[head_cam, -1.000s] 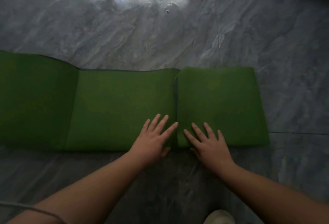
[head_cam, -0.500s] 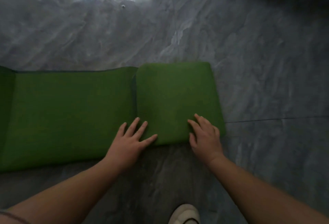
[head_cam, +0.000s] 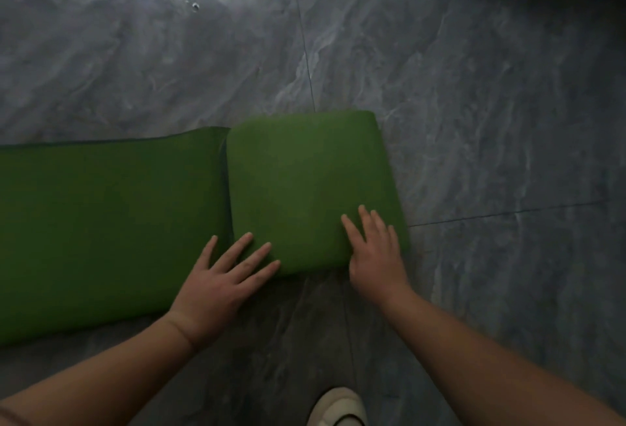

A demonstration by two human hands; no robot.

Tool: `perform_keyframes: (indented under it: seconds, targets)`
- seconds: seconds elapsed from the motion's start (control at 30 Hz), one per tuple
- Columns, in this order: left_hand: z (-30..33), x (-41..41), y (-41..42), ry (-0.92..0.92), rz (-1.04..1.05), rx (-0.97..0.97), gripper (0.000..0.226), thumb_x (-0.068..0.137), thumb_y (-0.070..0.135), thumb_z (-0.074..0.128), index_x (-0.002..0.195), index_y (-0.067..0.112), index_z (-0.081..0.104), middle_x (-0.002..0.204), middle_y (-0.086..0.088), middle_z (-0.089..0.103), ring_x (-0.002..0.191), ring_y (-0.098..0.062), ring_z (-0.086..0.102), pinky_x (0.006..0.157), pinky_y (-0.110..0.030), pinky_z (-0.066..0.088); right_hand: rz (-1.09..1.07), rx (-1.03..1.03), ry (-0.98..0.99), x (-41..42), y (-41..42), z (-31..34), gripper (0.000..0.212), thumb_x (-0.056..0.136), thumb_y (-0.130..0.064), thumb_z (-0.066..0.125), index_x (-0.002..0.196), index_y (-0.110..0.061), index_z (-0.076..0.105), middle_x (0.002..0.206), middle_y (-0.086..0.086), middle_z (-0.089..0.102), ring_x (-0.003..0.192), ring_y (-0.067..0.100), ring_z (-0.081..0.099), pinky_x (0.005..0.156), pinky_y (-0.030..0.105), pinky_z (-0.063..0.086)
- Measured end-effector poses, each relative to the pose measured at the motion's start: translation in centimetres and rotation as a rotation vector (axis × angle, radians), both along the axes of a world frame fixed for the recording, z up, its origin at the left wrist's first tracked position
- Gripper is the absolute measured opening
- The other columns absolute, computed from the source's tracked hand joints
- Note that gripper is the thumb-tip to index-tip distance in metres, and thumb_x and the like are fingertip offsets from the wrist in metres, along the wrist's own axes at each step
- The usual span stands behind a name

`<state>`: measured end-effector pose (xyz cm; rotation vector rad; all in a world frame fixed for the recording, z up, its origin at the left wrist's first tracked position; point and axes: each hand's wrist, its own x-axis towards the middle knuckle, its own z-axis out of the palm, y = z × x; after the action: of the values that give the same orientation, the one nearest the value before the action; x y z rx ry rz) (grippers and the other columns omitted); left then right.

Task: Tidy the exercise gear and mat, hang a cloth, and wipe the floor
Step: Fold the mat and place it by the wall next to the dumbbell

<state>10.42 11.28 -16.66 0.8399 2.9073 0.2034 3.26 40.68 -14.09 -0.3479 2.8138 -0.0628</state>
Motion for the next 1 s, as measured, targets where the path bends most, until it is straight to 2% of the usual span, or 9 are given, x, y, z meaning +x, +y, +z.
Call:
perform_keyframes:
  seconds: [0.1,0.17,0.33,0.5,0.63,0.77,0.87,0.93,1.0]
  targets:
    - [-1.5,0.7,-0.6,-0.125,-0.006,-0.124,0.090,0.075,0.024,0.048,0.156,0.036,0.012,0.158,0.003,0.031,0.149,-0.024,-0.005,0.111,-0.063,0.003,0.391,-0.069,-0.013,1.1,-2.5,-0.3,0.091,0.060,-0.019,0.066,0.148,-0.024,0.041,0.158,0.008,0.035,0.144,0.029,0.036,0.112,0.058,0.033]
    - [-1.8,0.9,-0.8,-0.186,-0.006,-0.153,0.088,0.076,0.028,0.042,0.156,0.035,0.006,0.159,0.003,0.028,0.151,-0.025,-0.003,0.112,-0.063,0.000,0.492,-0.046,-0.049,2.3,-5.2,-0.6,0.091,0.063,-0.027,0.070,0.149,-0.024,0.040,0.159,0.005,0.033,0.145,0.028,0.033,0.112,0.061,0.031]
    - [-0.1,1.0,-2.5,-0.262,0.044,-0.114,0.077,0.083,0.041,0.055,0.153,0.032,0.024,0.160,-0.002,0.023,0.148,-0.026,0.019,0.109,-0.070,0.026,0.432,0.088,-0.121,4.1,-10.9,-1.4,0.098,0.078,-0.057,0.064,0.157,-0.024,0.017,0.165,0.009,0.015,0.150,0.038,0.016,0.102,0.082,0.009]
    - [-0.6,4.0,-9.3,-0.328,0.384,-0.139,0.082,0.084,0.067,0.038,0.154,0.044,0.002,0.165,0.001,0.009,0.152,-0.029,0.005,0.117,-0.064,0.008,0.335,0.214,-0.218,3.5,-14.5,-0.7,0.097,0.085,-0.072,0.048,0.157,-0.023,0.004,0.164,0.016,0.000,0.147,0.048,0.001,0.104,0.080,0.003]
    - [-0.2,5.0,-12.0,-0.368,0.389,-0.192,0.080,0.082,0.068,0.034,0.154,0.043,0.008,0.164,0.001,0.017,0.151,-0.030,0.012,0.114,-0.067,0.015,0.364,0.252,-0.246,2.4,-15.4,0.1,0.091,0.089,-0.069,0.046,0.155,-0.023,0.004,0.162,0.019,0.003,0.145,0.051,0.005,0.106,0.076,0.013]
    - [-0.6,5.3,-11.7,-0.352,0.388,-0.166,0.076,0.084,0.065,0.028,0.153,0.042,0.006,0.164,-0.002,0.012,0.151,-0.034,0.009,0.109,-0.074,0.012,0.413,0.292,-0.276,3.0,-15.0,-0.1,0.094,0.064,-0.053,0.082,0.142,-0.011,0.049,0.144,0.032,0.045,0.125,0.061,0.043,0.089,0.078,0.039]
    - [-0.7,5.5,-11.7,-0.351,0.374,-0.134,0.070,0.089,0.063,0.020,0.152,0.042,-0.005,0.162,-0.002,-0.005,0.149,-0.035,-0.008,0.107,-0.076,0.001,0.400,0.264,-0.220,3.0,-15.0,0.5,0.092,0.082,-0.042,0.070,0.156,-0.013,0.022,0.158,0.030,0.021,0.140,0.057,0.024,0.104,0.073,0.031]
    - [0.0,5.4,-11.6,-0.359,0.358,-0.116,0.068,0.092,0.058,0.021,0.154,0.035,0.007,0.163,-0.008,0.017,0.148,-0.038,0.008,0.104,-0.079,0.013,0.366,0.209,-0.231,3.0,-15.0,1.0,0.088,0.092,-0.038,0.056,0.158,-0.015,0.002,0.163,0.025,0.005,0.147,0.050,0.011,0.112,0.067,0.024]
    - [0.7,5.0,-11.8,-0.335,0.366,-0.079,0.064,0.094,0.053,0.026,0.153,0.029,0.019,0.156,-0.011,0.036,0.144,-0.040,0.027,0.098,-0.079,0.029,0.327,0.115,-0.225,2.6,-14.9,2.5,0.089,0.088,-0.032,0.060,0.158,-0.013,0.007,0.162,0.023,0.013,0.147,0.047,0.018,0.111,0.064,0.030]
